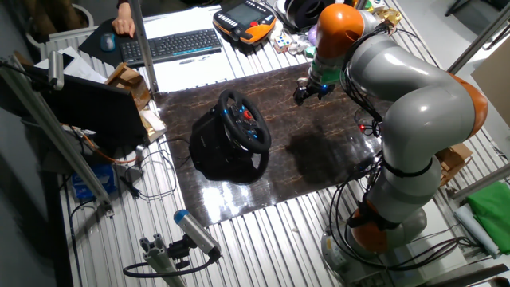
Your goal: Rotate the steering wheel 90 degrees clockwise
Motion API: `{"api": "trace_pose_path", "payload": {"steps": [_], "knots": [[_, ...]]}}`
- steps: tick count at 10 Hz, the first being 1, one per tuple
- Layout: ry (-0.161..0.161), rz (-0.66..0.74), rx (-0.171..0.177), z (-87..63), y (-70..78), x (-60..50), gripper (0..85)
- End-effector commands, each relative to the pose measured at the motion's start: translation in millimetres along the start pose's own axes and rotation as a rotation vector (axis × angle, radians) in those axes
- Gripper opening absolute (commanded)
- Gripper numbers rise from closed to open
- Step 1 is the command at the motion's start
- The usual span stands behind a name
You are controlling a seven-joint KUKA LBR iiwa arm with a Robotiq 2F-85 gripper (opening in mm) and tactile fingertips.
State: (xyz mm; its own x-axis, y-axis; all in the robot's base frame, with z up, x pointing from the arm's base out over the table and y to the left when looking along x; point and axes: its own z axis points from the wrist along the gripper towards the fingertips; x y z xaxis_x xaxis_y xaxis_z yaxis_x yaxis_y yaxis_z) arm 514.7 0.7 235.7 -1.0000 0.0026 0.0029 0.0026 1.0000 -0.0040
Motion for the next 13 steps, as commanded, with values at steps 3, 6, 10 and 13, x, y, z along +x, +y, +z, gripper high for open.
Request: {"api": "trace_pose_path", "payload": {"steps": [3,6,10,13], "knots": [[0.027,0.241,0.067,-1.3,0.4,0.2,0.7],[0.025,0.243,0.060,-1.4,1.1,0.4,0.7],[0.019,0.268,0.009,-0.3,2.5,-1.0,0.7],[0.008,0.268,-0.005,1.7,6.6,-4.7,0.7]]}}
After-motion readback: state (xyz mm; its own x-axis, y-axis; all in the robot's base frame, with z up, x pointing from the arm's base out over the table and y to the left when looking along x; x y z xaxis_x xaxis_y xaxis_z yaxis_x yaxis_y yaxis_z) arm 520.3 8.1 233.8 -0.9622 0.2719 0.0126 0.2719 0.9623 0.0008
